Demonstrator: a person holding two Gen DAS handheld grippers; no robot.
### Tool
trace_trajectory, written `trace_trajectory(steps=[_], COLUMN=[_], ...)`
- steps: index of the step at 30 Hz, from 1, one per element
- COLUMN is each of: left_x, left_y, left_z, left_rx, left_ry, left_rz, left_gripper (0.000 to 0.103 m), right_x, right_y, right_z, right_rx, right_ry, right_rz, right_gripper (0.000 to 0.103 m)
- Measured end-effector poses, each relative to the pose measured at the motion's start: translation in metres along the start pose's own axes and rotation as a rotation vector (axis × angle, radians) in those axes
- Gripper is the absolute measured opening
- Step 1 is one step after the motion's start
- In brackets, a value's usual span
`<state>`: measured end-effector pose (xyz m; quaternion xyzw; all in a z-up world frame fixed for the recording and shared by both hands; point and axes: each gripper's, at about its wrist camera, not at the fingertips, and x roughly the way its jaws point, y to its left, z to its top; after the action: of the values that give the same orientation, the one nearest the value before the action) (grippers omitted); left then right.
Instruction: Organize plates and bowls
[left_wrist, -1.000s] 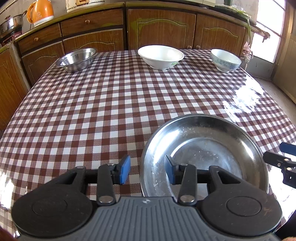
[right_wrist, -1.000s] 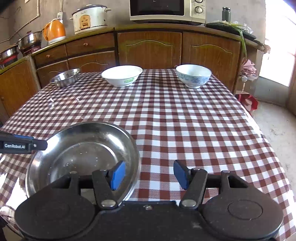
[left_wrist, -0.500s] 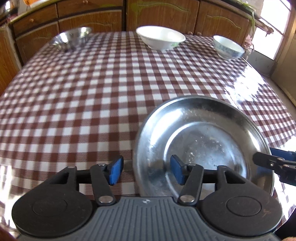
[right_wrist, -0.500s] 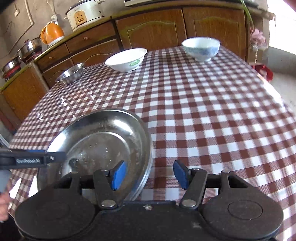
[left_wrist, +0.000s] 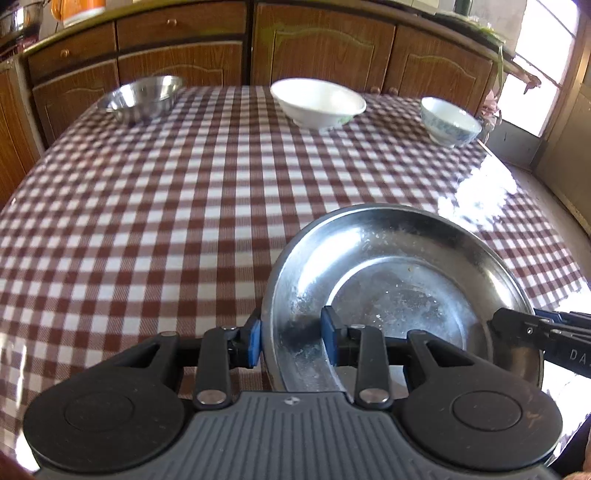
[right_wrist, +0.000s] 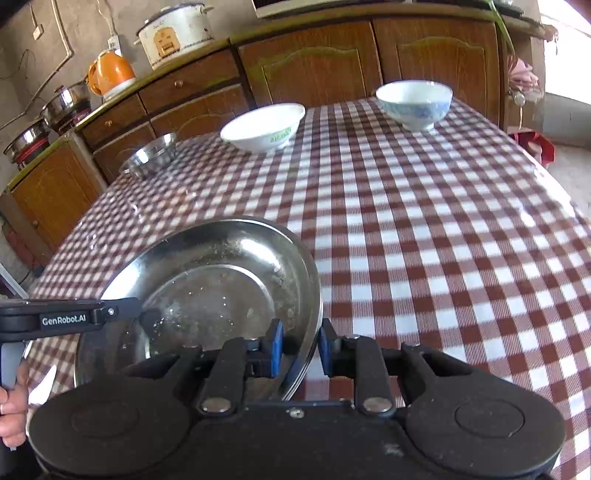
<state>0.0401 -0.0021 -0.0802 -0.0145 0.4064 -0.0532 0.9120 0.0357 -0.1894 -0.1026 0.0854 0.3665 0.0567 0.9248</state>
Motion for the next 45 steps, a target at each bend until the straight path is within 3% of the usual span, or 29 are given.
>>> trace_trajectory(steps=[23,45], left_x=[-0.019,0.035], left_y=[0.024,0.032], left_z=[0.061,0.087], left_rx=[-0.027,-0.021], left_ry=[-0.099,-0.059], left_rz=[0.045,0.07], left_gripper=[0.034,0.034], right_x=[-0.001,0.069], right_y=[0.038,0.026], right_z=[0.074,0.102], right_rx=[-0.079,-0.054], right_ry=[-0.11,-0.073], right_rz=[0.02,-0.006], right_gripper=[0.027,0.027])
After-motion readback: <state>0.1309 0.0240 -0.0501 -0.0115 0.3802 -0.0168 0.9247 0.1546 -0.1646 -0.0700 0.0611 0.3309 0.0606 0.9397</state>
